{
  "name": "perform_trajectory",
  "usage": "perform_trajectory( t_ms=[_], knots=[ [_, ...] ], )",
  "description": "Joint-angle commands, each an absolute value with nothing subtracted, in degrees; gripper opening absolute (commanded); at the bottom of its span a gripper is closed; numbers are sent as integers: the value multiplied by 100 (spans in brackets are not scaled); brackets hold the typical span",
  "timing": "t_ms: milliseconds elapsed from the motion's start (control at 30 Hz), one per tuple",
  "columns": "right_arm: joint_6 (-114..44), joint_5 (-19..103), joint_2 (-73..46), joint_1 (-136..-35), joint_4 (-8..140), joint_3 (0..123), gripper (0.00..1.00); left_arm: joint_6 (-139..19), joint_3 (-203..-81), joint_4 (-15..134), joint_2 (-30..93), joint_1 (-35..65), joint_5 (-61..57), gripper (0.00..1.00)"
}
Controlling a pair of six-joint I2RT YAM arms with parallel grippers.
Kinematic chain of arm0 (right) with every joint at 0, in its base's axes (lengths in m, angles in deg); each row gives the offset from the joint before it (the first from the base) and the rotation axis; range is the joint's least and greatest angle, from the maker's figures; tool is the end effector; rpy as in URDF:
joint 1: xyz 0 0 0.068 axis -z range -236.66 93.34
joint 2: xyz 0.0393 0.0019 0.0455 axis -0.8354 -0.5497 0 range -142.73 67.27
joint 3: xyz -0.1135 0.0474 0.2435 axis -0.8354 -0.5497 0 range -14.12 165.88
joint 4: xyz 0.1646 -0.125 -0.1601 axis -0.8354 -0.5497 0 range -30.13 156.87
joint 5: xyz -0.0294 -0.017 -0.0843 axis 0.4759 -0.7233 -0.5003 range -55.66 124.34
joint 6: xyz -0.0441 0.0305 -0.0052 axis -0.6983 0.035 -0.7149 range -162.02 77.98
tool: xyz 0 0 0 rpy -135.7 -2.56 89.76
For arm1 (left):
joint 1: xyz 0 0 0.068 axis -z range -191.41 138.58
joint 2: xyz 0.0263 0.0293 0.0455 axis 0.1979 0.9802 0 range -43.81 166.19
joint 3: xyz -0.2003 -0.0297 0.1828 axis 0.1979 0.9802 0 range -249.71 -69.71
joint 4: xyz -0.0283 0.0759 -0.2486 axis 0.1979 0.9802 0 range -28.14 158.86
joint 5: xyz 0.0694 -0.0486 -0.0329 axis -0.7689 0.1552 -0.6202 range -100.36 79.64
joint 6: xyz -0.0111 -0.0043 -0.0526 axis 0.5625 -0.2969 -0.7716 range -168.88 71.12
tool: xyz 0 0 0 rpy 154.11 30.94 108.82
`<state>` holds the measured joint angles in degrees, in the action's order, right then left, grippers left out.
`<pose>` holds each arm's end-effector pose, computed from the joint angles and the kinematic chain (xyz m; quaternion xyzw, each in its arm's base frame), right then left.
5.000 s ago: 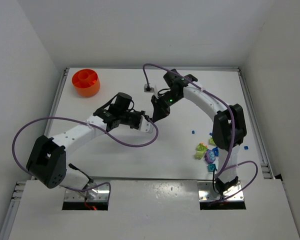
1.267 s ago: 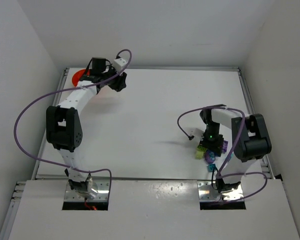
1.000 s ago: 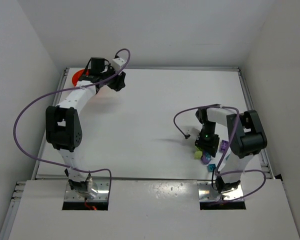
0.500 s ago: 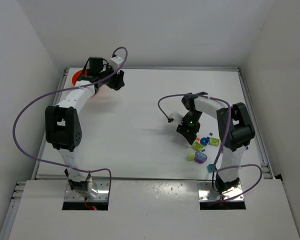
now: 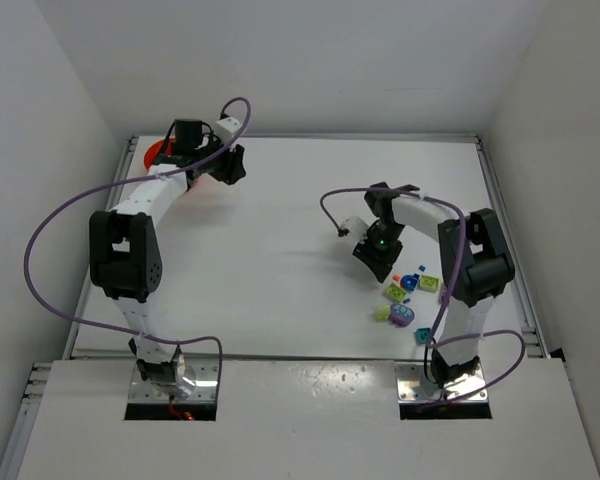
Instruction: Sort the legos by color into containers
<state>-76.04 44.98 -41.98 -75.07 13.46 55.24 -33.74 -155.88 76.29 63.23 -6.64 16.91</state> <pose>0.3084 0.1096 0.1428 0.4373 -0.8941 -0.0958 0.0158 0.4311 -0.0523 0.2736 0.2559 0.8315 -0.1682 0.4635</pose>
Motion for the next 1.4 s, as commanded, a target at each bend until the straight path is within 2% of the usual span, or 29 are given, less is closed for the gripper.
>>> perform_trajectory(
  t_ms=[0, 200, 367, 767, 967, 1000, 1200, 1367],
  knots=[
    [-7076, 3945, -3663, -7485, 1826, 5260, 47, -3429, -15575, 7434, 6218, -728, 1874, 52],
    [-7163, 3487, -3258, -7432, 1888, 4654, 45, -3429, -15575, 7434, 6218, -728, 1874, 52],
    [-7234, 3119, -2985, -7546, 2090, 4152, 50, -3429, -15575, 7434, 6218, -728, 1926, 52],
    [-7594, 3732, -2641, -7599, 2082, 4036, 52, -3429, -15628, 7434, 6271, -676, 1979, 52],
    [-7699, 4734, -2861, -7599, 1485, 4661, 41, -3429, -15681, 7434, 6324, -623, 1979, 52],
    [-7700, 4805, -2931, -7599, 1484, 4731, 36, -3429, -15681, 7434, 6324, -623, 1979, 52],
    [-7866, 5086, -3275, -7477, 931, 4836, 19, -3429, -15681, 7434, 6324, -623, 1979, 52],
    [-7797, 5025, -3345, -7476, 877, 4706, 16, -3429, -15628, 7434, 6324, -623, 1979, 52]
  ],
)
